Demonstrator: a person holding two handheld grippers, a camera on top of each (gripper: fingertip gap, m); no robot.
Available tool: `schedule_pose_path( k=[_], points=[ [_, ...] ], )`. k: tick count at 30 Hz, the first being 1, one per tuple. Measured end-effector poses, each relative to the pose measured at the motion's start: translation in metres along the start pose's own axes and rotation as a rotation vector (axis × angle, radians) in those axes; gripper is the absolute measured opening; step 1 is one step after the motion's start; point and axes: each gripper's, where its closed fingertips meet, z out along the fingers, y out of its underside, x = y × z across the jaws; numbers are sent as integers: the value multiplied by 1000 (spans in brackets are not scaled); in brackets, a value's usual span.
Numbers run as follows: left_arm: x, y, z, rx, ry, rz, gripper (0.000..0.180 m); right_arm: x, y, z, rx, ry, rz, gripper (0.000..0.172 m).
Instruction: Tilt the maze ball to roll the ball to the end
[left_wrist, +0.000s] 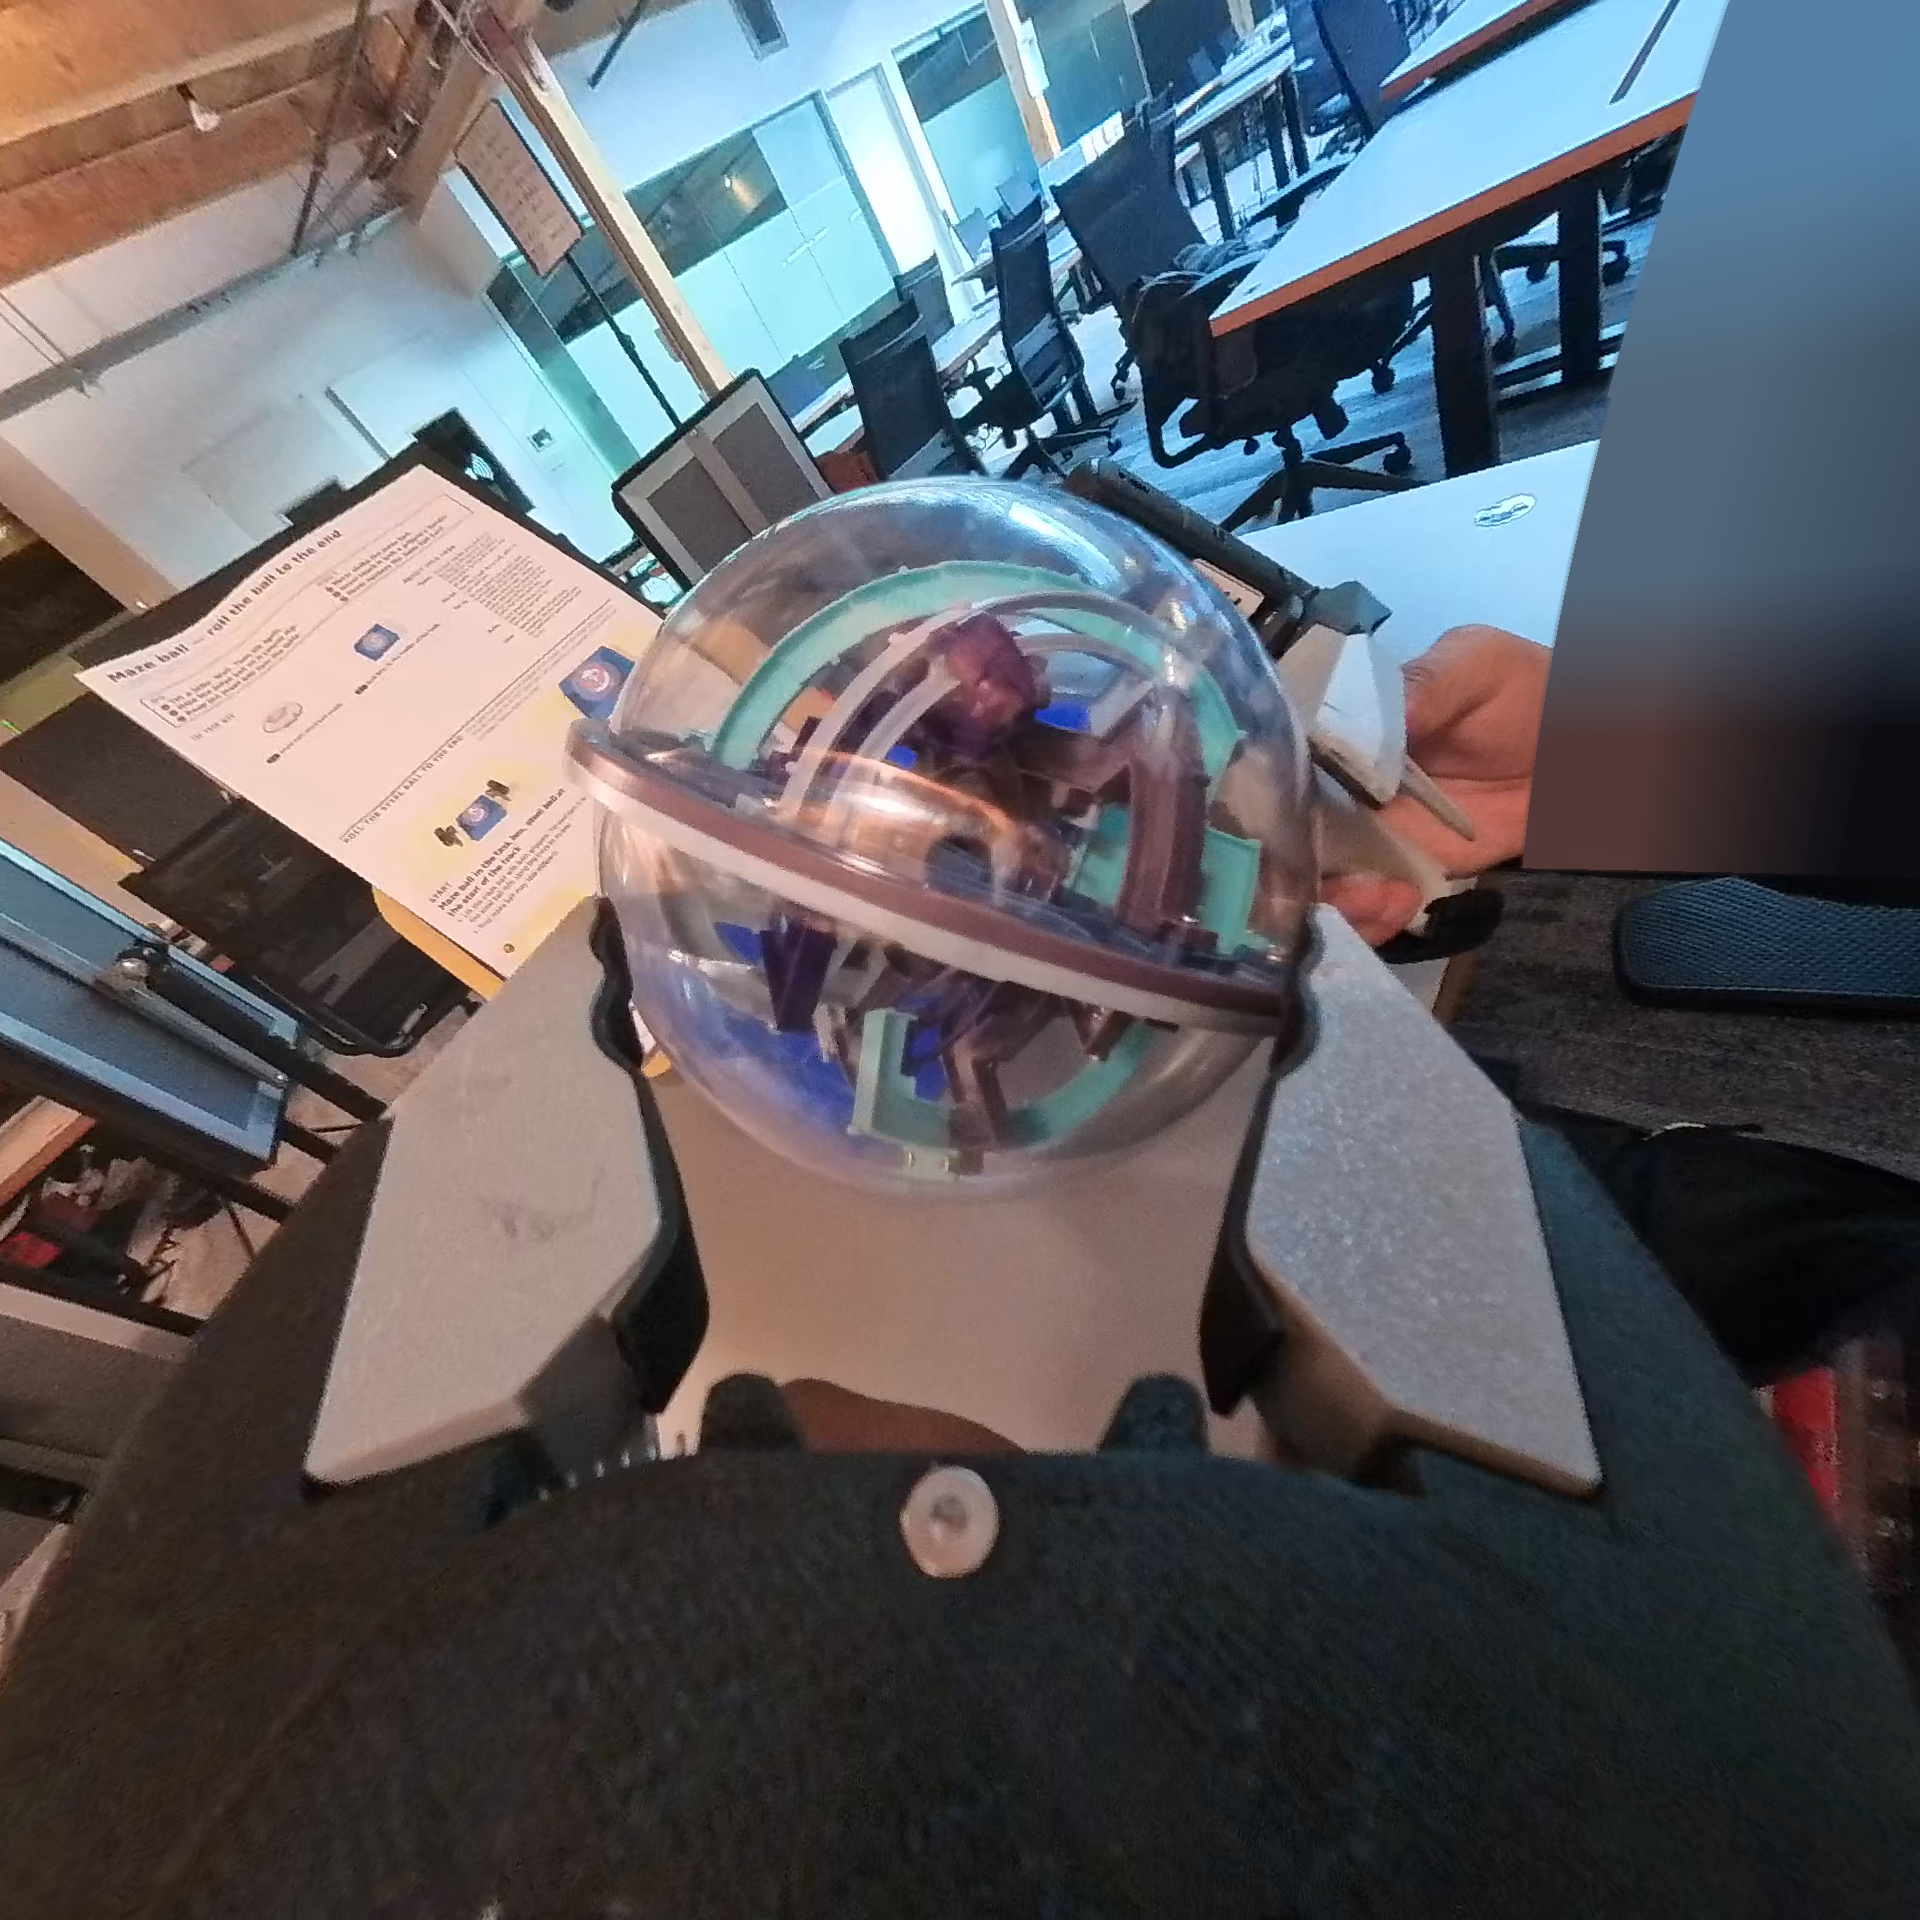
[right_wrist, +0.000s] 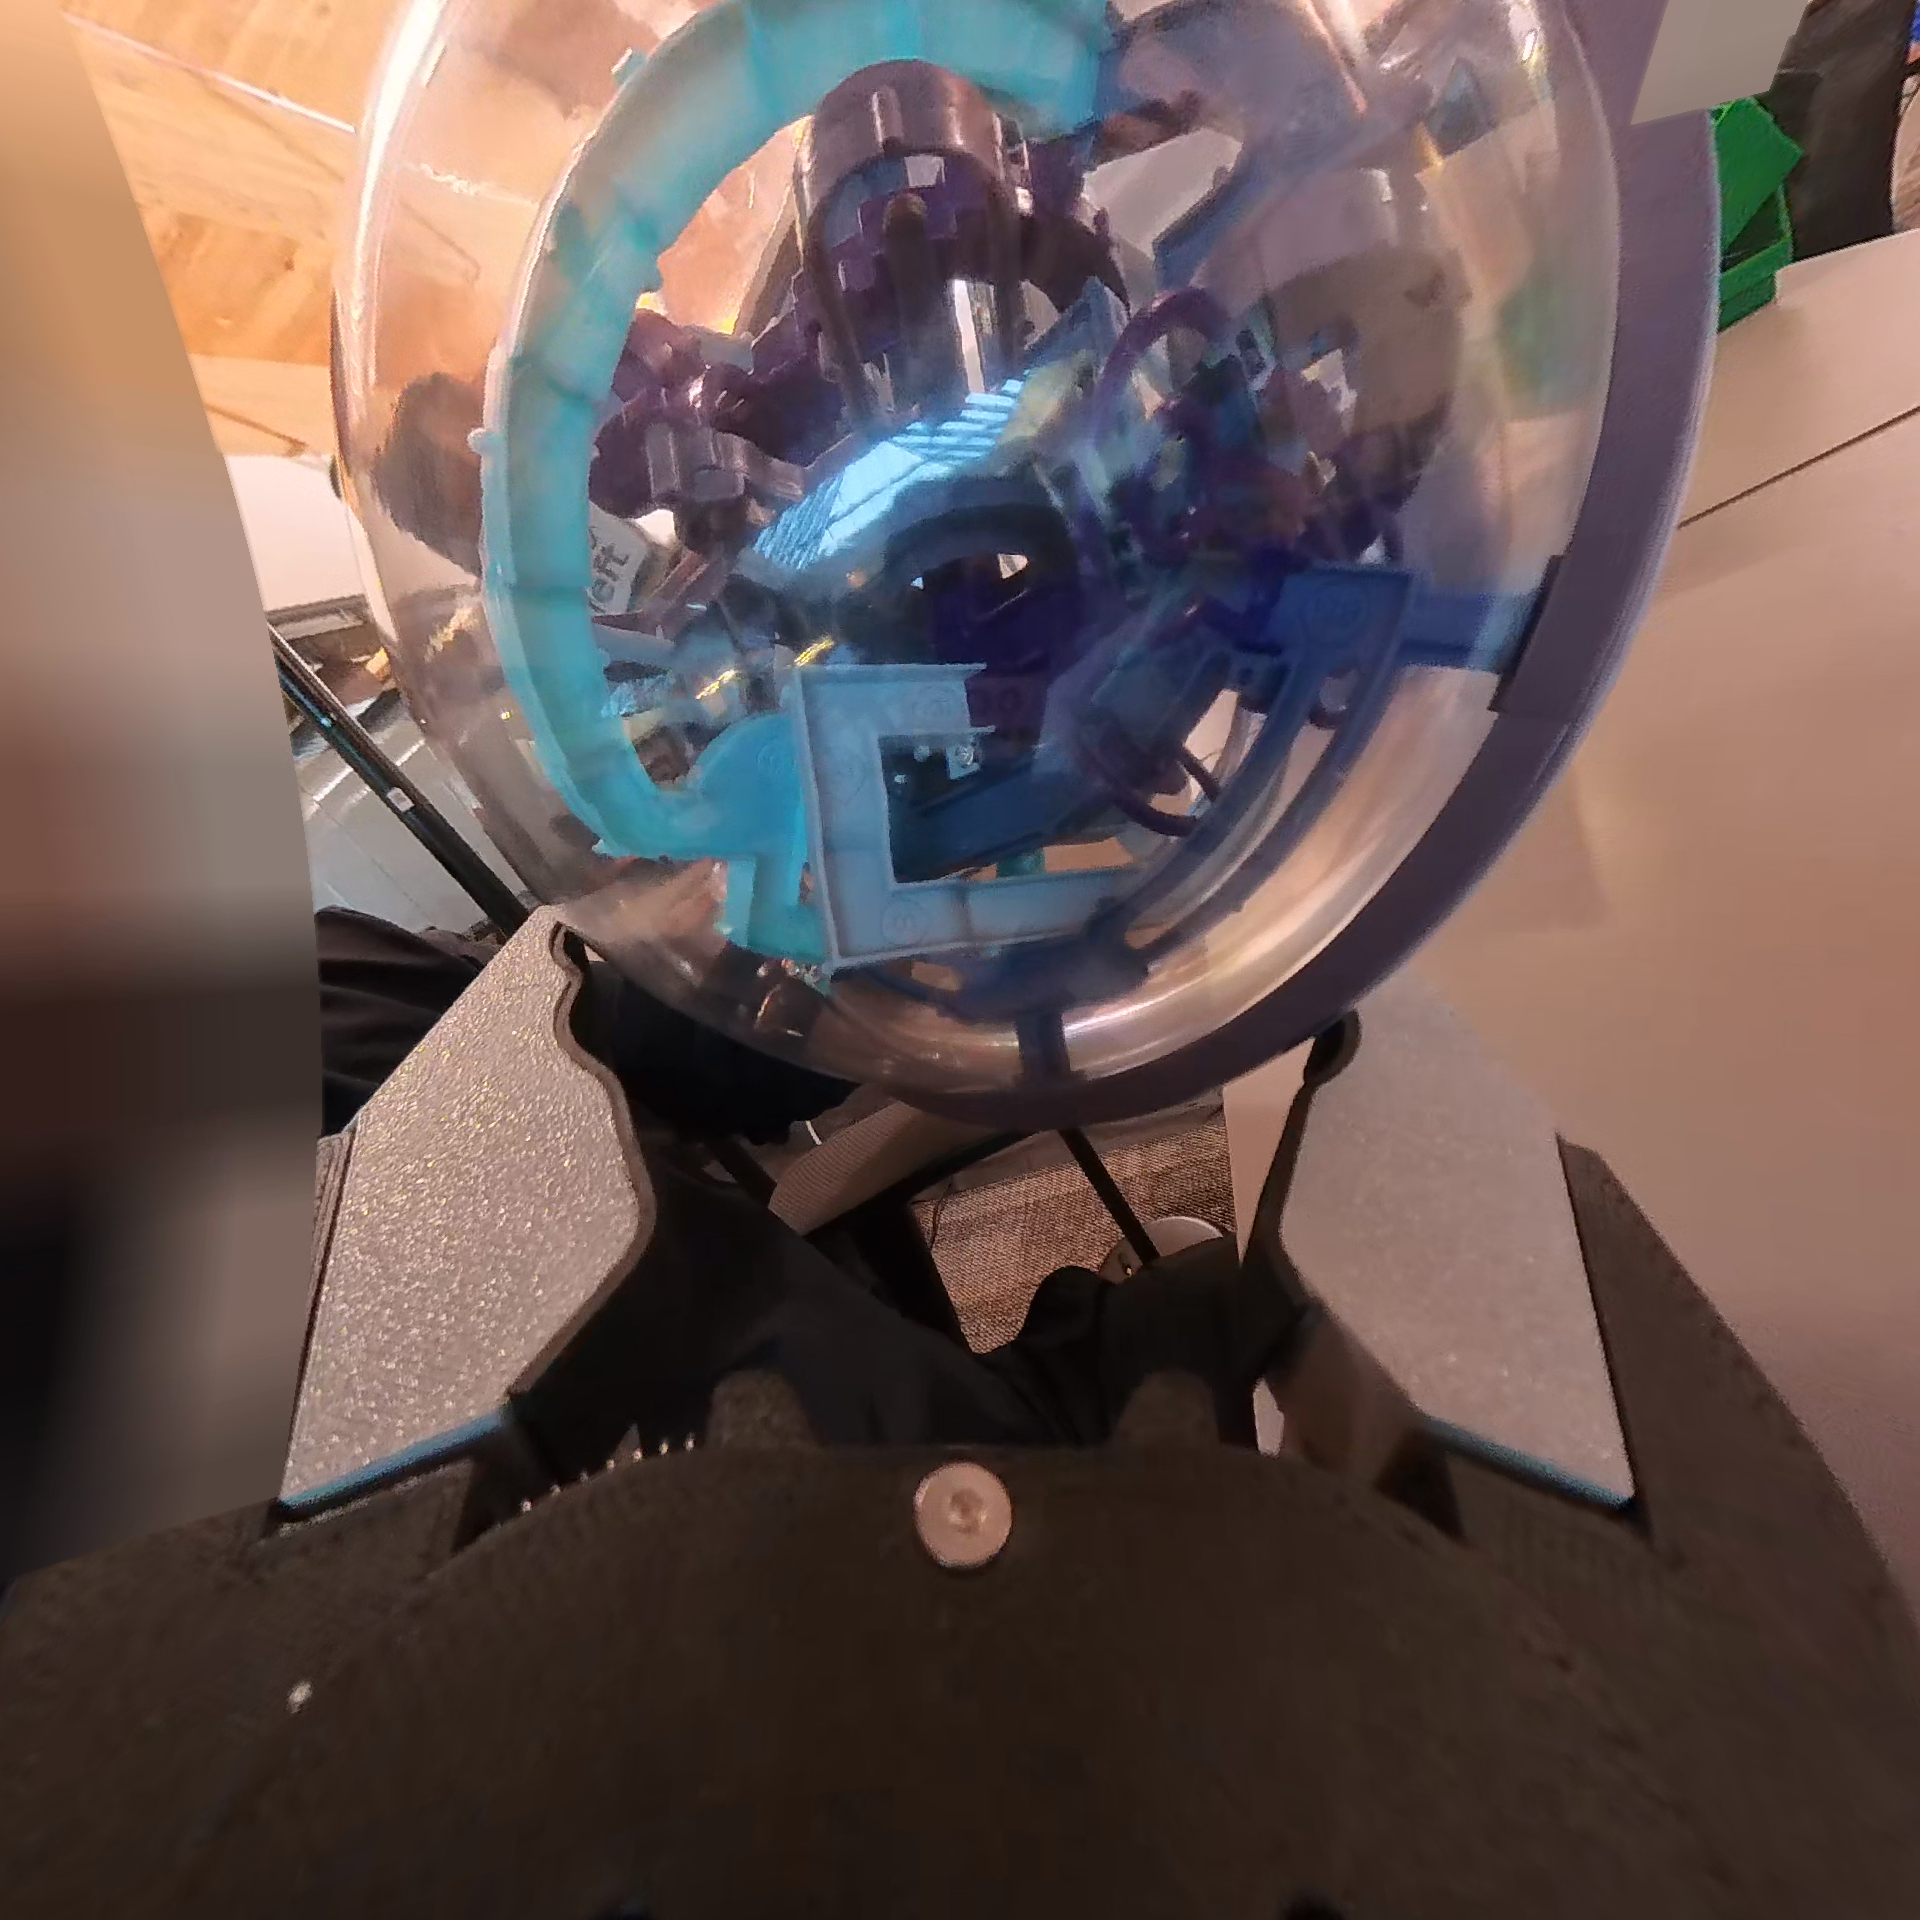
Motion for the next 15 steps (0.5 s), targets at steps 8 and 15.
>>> schedule_pose_path(
  k=[8, 15],
  points=[
    [2, 12, 2, -9, -8, -3, 122, 9, 7, -1, -22, 34, -15, 134],
    [3, 27, 2, -28, -11, -24, 122, 18, 16, 0, -49, 53, -5, 134]
  ],
)
